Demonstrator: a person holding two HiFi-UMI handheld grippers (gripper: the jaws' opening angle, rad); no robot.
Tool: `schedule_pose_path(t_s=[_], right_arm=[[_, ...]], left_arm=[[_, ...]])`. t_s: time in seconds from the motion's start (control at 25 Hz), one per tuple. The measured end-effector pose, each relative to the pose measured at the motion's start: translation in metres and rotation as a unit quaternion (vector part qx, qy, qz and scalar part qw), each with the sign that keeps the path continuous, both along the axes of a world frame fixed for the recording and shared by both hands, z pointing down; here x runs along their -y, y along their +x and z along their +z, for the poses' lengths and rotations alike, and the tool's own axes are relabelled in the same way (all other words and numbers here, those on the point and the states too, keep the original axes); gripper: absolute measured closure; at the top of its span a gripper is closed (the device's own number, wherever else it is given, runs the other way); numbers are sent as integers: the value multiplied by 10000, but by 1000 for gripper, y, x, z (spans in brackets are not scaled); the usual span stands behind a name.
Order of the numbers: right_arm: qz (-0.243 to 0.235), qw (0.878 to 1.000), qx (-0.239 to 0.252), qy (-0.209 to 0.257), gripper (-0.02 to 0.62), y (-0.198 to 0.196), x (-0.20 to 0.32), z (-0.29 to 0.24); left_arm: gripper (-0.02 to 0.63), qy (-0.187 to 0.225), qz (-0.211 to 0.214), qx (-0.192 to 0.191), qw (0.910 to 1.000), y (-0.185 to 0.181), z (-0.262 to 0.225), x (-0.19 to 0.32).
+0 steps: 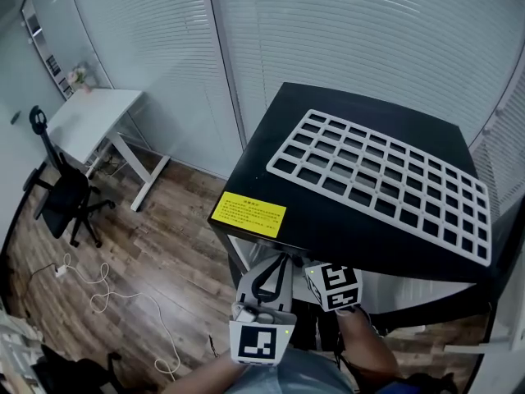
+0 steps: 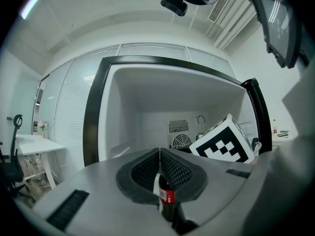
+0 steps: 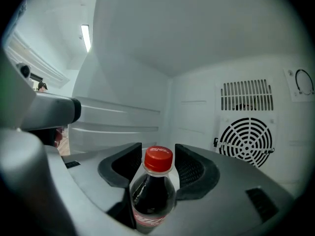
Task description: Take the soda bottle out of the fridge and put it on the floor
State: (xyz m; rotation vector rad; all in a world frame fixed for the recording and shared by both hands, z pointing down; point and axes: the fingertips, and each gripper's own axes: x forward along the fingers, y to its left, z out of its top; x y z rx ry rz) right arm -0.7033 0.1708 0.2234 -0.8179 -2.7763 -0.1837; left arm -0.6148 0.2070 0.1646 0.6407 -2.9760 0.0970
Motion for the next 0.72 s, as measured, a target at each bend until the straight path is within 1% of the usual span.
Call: schedule_pose_path(t_s=[0.12, 0.28, 0.56, 0.72], right_arm=[[-46, 10000, -41, 41, 377, -12, -3, 1], [-131, 9997, -166, 97, 383, -32, -6, 18], [-194, 9994, -242, 169, 399, -27, -16, 30], [-223, 9991, -261, 242, 413, -31, -18, 27]], left_arm=[[583, -41, -28, -2, 10000, -11, -1, -3], [583, -80, -111, -33, 9999, -29, 9, -6], [584, -79, -173, 16, 9998, -25, 14, -16], [583, -68, -226, 30, 9997, -29, 8, -19]])
